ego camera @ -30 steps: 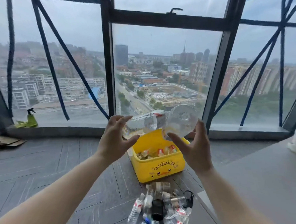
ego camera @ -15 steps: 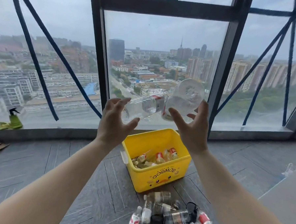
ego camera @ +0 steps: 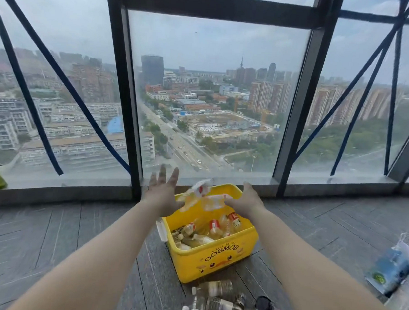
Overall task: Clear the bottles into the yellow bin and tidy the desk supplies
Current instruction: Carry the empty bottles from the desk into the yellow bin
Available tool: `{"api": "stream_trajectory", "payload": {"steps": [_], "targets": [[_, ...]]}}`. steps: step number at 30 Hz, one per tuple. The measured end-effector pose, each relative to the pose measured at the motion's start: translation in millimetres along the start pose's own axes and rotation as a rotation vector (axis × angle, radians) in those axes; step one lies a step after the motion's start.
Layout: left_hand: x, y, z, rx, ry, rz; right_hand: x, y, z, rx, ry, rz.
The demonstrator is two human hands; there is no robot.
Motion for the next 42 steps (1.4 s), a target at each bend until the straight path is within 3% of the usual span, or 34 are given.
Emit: {"api": "stream_trajectory", "payload": {"steps": [4,7,14,21,34,42], "targets": [[5.7,-22.0,7.5,-0.013,0.025,0.002,-19.6,-25.6,-23.2,0.042,-0.114,0.065],[-9.8,-45.5,-6.3,-0.064,-0.006,0.055,-17.2,-56.2,-53.2,-0.001,-0.136,0.013],[-100.8,-140.6,-49.3,-0.260,-0.327,0.310,-23.6,-182.6,-126.5,-0.139,-0.070,-0.138],[-192.3,-267.3,-60.2,-0.221,-0.381,0.524,-58.8,-327.1,-187.1,-0.257,-0.195,-0.161],[-344.5,-497.2,-64.1,-0.172,-0.522,0.872,-149.8,-618.4,-317.1,-0.603,-0.350,0.052],[-457.5,-590.3,-61.1,-0.128,-0.509,1.060,-221.6,-743.2,-388.9,-0.789,-0.332,0.203]]}}
Point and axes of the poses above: each hand's wrist, its own y-axis towards the middle knuckle, its own z-axis out of the palm, x = y × z, the point moved 4 cm from there along y, towards the middle knuckle, and after that the axes turned 8 degrees about y, right-handed, at the moved point
